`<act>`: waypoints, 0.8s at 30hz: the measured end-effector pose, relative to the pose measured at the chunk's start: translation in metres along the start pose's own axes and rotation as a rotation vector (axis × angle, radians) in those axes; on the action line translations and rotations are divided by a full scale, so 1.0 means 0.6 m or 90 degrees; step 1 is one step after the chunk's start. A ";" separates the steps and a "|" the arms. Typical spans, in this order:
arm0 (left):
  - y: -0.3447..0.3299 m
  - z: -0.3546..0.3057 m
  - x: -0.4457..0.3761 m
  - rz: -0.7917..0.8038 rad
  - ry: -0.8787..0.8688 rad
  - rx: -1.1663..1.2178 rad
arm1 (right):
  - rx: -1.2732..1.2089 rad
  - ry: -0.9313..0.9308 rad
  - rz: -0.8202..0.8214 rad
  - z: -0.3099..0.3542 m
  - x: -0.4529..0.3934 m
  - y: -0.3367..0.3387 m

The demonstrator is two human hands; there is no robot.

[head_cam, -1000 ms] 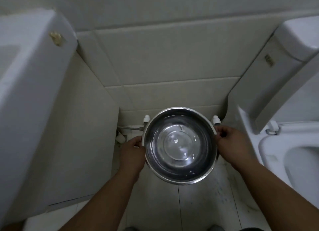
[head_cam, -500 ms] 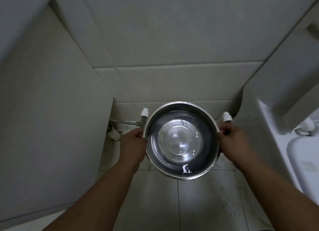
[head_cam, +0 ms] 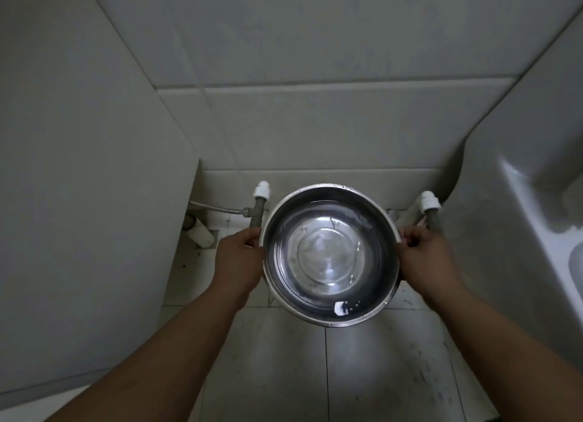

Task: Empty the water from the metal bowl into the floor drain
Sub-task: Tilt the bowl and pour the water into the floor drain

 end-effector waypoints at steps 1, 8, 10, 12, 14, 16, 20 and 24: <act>-0.001 0.005 -0.005 0.000 0.002 -0.006 | 0.004 -0.003 0.001 -0.007 0.000 -0.005; -0.004 0.050 -0.033 0.009 0.013 -0.060 | 0.017 -0.036 0.044 -0.045 0.012 -0.041; -0.003 0.064 -0.042 0.015 0.026 -0.063 | 0.030 -0.040 0.057 -0.053 0.016 -0.050; -0.003 0.075 -0.051 0.017 0.030 -0.072 | 0.030 -0.051 0.073 -0.062 0.021 -0.059; -0.005 0.084 -0.058 0.021 0.034 -0.076 | 0.033 -0.063 0.082 -0.072 0.024 -0.065; -0.005 0.093 -0.061 0.025 0.043 -0.078 | 0.049 -0.058 0.088 -0.074 0.023 -0.068; -0.006 0.114 -0.066 0.043 0.108 -0.076 | 0.075 -0.028 0.100 -0.071 0.012 -0.071; -0.006 0.135 -0.074 0.093 0.203 -0.076 | 0.091 -0.001 0.124 -0.066 0.002 -0.078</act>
Point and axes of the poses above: each hand's wrist, its own x-axis away from the middle knuckle, its own y-axis out of the back of the hand, z = x × y, the point moved 7 cm from there along -x, towards the middle knuckle, and after that the axes turned 15 degrees about y, right-handed, at the moved point
